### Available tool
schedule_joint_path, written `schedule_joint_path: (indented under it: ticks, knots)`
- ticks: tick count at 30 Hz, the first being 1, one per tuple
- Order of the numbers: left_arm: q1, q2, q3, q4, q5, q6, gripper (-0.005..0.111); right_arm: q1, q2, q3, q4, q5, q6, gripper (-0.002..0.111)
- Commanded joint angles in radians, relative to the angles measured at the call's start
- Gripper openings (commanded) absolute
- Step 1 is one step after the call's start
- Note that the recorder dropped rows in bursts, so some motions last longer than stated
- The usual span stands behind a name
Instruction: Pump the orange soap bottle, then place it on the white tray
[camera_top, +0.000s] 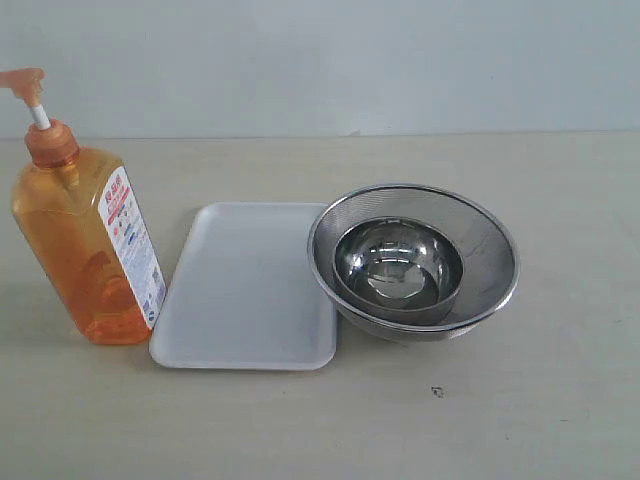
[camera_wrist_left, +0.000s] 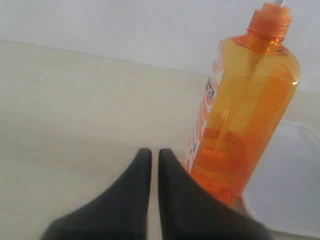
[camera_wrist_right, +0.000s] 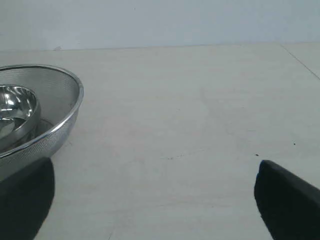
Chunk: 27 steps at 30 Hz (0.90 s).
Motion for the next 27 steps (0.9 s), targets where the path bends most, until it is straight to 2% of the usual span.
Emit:
schedule_joint_path:
  ticks: [1,9,23,27]
  knots:
    - [0.004,-0.003,0.003,0.004,-0.004,0.004,0.005,-0.003,-0.005,0.000,-0.008,-0.003,-0.002,0.101]
    - [0.004,-0.003,0.003,0.004,-0.004,0.004,0.005,-0.003,-0.005,0.000,-0.069,-0.044,-0.006,0.101]
    - [0.004,-0.003,0.003,0.004,-0.004,0.004,0.005,-0.003,-0.005,0.000,-0.064,-0.062,-0.002,0.101]
    - [0.004,-0.003,0.003,0.004,-0.004,0.004,0.005,-0.003,-0.005,0.000,-0.064,-0.154,0.002,0.101]
